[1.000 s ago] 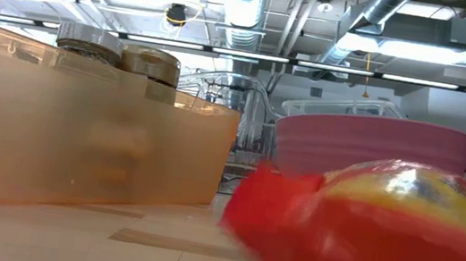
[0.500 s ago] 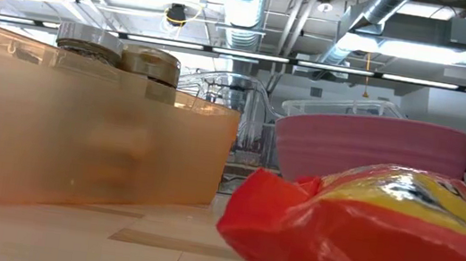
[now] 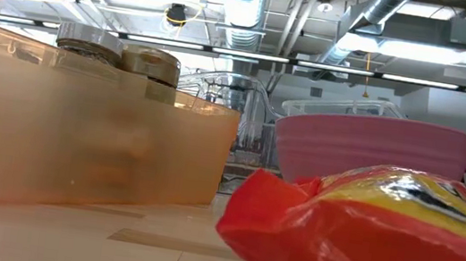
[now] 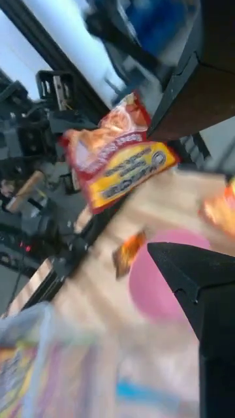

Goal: Pick & Place Food Item
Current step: Put the red noodle pack into the transparent container

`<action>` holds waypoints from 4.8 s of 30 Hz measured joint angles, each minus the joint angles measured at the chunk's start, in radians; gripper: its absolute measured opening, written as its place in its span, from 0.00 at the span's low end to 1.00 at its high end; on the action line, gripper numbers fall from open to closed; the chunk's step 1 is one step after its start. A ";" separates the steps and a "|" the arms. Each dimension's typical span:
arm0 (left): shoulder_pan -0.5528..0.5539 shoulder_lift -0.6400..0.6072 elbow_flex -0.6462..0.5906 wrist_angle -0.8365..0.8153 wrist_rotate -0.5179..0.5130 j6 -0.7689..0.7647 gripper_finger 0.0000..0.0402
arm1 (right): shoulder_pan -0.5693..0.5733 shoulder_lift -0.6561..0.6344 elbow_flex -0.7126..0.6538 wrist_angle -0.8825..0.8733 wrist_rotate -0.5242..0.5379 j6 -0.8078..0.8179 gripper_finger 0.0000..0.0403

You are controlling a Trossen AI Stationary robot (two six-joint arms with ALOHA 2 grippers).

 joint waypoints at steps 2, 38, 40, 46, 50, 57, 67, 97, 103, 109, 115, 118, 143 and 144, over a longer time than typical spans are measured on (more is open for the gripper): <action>0.009 0.051 0.000 0.109 0.010 -0.048 0.64 | -0.009 0.000 0.000 0.116 0.000 -0.152 0.00; 0.050 0.443 0.095 1.020 -0.045 -0.558 0.64 | -0.290 0.008 0.044 0.444 0.022 -1.105 0.00; 0.050 0.443 0.095 1.016 -0.047 -0.559 0.64 | -0.305 0.009 0.044 0.457 -0.026 -1.142 0.00; 0.061 0.443 0.095 1.008 -0.075 -0.580 0.64 | -0.349 0.009 0.044 0.475 -0.111 -1.160 0.00; 0.082 0.443 0.095 1.008 -0.081 -0.581 0.64 | -0.367 0.009 0.044 0.478 -0.145 -1.155 0.00; 0.120 0.443 0.095 1.008 -0.084 -0.588 0.64 | -0.392 0.009 0.044 0.478 -0.188 -1.159 0.00; 0.151 0.443 0.094 1.042 -0.084 -0.520 0.60 | -0.391 0.009 0.044 0.468 -0.192 -1.159 0.00; 0.123 0.255 0.092 0.821 0.069 -0.019 0.00 | -0.262 0.007 0.044 0.373 -0.220 -0.933 0.05; 0.123 0.063 0.092 0.416 0.097 0.056 0.00 | -0.207 0.007 0.044 0.252 -0.282 -0.692 0.13; 0.123 -0.049 0.092 0.189 0.406 0.132 0.00 | -0.169 0.007 0.044 0.249 -0.287 -0.626 0.23; 0.103 -0.045 0.092 0.218 0.690 0.125 0.00 | -0.193 0.007 0.044 0.306 -0.296 -0.609 0.35; 0.103 -0.011 0.092 0.231 0.736 0.103 0.00 | -0.240 0.007 0.044 0.288 -0.373 -0.524 0.43; 0.115 0.148 0.092 0.407 0.862 0.151 0.00 | -0.473 0.316 0.065 0.562 -0.972 -0.018 0.66; 0.115 0.148 0.092 0.408 0.862 0.149 0.00 | -0.475 0.336 0.081 0.562 -0.980 -0.015 0.66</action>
